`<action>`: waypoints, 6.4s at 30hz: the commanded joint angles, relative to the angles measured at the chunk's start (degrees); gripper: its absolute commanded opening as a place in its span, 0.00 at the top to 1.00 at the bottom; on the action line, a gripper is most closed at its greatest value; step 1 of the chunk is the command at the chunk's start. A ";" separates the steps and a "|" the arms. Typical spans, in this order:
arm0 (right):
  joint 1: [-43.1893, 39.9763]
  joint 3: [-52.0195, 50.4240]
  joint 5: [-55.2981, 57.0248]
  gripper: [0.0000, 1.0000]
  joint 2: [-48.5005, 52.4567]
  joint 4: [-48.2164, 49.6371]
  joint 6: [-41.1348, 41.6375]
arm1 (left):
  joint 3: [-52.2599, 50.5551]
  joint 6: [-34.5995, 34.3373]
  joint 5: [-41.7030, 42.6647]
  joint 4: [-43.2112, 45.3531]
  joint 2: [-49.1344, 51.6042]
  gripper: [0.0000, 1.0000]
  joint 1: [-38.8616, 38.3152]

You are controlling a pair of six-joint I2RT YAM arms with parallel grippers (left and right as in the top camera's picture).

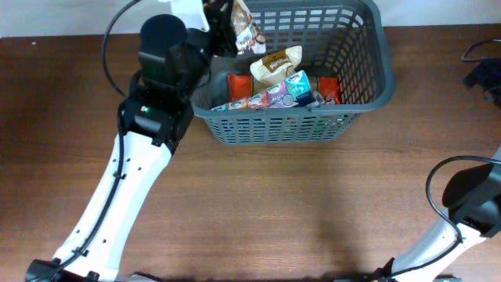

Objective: Pack container

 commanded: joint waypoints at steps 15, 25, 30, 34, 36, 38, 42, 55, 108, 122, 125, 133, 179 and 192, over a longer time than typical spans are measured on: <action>-0.22 -0.46 0.90 0.01 -0.68 0.00 0.72 | 0.98 10.23 1.40 -7.48 10.84 0.98 -0.44; -0.22 -0.46 0.90 0.01 -0.68 0.00 0.72 | 0.96 10.62 1.38 -9.90 13.68 0.98 -0.44; -0.22 -0.46 0.90 0.01 -0.68 0.00 0.72 | 0.96 10.60 1.40 -9.99 15.32 0.95 -0.57; -0.22 -0.46 0.90 0.01 -0.68 0.00 0.72 | 0.96 10.62 1.36 -10.49 15.98 0.94 -0.66; -0.22 -0.46 0.90 0.01 -0.68 0.00 0.72 | 0.96 10.62 1.36 -11.34 16.28 0.94 -0.66; -0.22 -0.46 0.90 0.01 -0.68 0.00 0.72 | 0.96 10.64 1.36 -12.17 16.39 0.94 -0.66; -0.22 -0.46 0.90 0.01 -0.68 0.00 0.72 | 0.96 10.62 1.36 -12.87 16.39 0.88 -0.66; -0.22 -0.46 0.90 0.01 -0.68 0.00 0.72 | 1.64 11.52 0.79 -11.02 16.37 0.56 -0.63; -0.22 -0.46 0.90 0.01 -0.68 0.00 0.72 | 29.31 2.58 -20.15 -93.88 -45.66 0.16 -0.26; -0.22 -0.46 0.90 0.01 -0.68 0.00 0.72 | 19.58 0.44 -12.87 -93.88 -63.45 0.00 -0.26; -0.22 -0.46 0.90 0.01 -0.68 0.00 0.72 | 14.97 0.42 -7.30 -93.88 -63.47 0.01 -0.26; -0.22 -0.46 0.90 0.01 -0.68 0.00 0.72 | 4.76 -5.60 -5.64 -92.56 -63.47 0.01 -0.26; -0.22 -0.46 0.90 0.01 -0.68 0.00 0.72 | -64.81 19.17 -3.58 -16.44 -68.59 0.01 10.69; -0.22 -0.46 0.90 0.01 -0.68 0.00 0.72 | -65.00 23.96 -3.28 -23.45 -79.08 0.01 17.07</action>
